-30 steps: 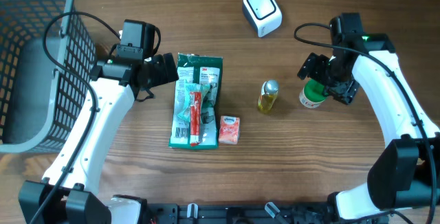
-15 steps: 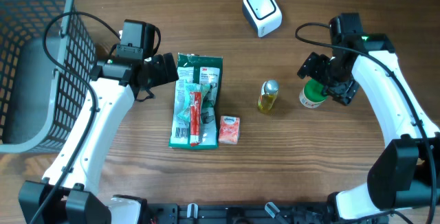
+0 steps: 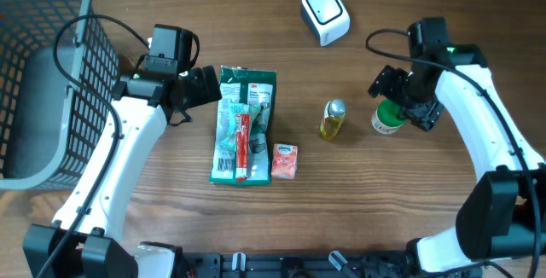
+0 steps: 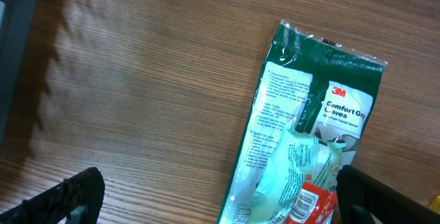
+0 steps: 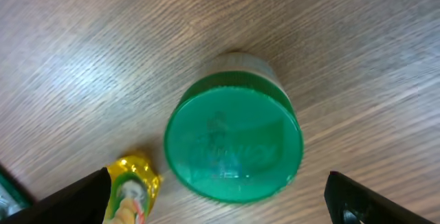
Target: Scan the item barcode
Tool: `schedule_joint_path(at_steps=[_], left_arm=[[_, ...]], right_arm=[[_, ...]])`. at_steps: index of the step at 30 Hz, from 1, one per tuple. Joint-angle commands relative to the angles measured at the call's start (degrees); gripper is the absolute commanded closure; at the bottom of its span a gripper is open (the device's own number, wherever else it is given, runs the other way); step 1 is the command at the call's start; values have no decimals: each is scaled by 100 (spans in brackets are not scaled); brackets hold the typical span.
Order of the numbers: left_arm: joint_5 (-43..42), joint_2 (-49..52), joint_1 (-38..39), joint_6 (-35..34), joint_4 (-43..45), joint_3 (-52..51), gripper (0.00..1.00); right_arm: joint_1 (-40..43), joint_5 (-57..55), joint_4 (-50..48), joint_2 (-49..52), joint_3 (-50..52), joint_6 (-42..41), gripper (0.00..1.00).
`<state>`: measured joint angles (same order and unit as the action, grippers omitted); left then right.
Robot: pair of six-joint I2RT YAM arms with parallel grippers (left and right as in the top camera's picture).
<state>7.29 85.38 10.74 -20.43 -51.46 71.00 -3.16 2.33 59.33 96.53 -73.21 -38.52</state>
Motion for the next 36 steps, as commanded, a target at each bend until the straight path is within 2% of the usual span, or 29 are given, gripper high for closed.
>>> schedule_joint_path(at_steps=[1, 15, 26, 36], left_arm=[[50, -48, -26, 70, -4, 90, 0], [50, -48, -26, 70, -4, 90, 0], [50, -48, -26, 70, -4, 90, 0], [50, -48, -26, 68, -7, 90, 0]], right_arm=[[2, -96, -374, -31, 404, -219, 0], [2, -251, -918, -26, 809, -664, 1], [2, -297, -916, -26, 809, -636, 17], [2, -380, -870, -26, 809, -46, 25]])
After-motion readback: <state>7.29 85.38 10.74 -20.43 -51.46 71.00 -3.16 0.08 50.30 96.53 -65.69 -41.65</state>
